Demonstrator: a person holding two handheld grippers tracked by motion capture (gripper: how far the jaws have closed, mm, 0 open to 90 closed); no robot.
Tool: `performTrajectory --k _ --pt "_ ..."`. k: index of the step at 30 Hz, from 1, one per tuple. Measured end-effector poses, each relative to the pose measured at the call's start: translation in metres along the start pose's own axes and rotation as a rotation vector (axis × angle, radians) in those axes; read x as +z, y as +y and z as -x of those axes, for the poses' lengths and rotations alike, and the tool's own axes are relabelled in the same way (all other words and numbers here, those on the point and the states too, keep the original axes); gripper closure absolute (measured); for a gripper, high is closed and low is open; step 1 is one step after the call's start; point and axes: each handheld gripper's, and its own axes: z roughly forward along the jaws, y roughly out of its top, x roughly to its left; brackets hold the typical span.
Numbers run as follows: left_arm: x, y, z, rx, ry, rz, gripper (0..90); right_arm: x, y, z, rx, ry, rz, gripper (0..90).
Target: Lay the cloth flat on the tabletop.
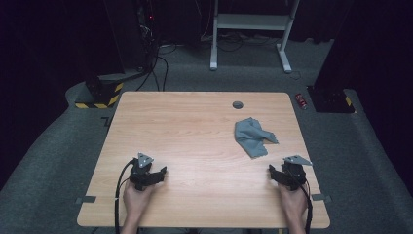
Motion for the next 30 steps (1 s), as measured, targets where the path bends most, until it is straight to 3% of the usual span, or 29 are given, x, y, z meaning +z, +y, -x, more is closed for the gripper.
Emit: performTrajectory --k 13,17,22,27,30 --pt "0.0 0.0 0.0 0.0 0.0 0.0 28.3 0.0 0.0 0.0 0.0 0.002 0.0 35.1" --pt "0.0 0.0 0.0 -0.001 0.0 -0.001 28.3 -0.002 0.001 0.002 0.007 0.003 -0.01 43.0" --pt "0.0 0.0 0.0 0.002 -0.001 -0.002 28.3 -0.001 0.007 0.003 0.045 0.05 -0.02 42.4" --pt "0.0 0.0 0.0 0.001 -0.001 -0.003 28.3 0.002 0.015 0.001 0.04 0.073 0.002 43.0" --pt "0.0 0.0 0.0 0.001 -0.001 -0.001 28.3 0.007 0.019 0.0 0.039 0.085 -0.012 42.2"
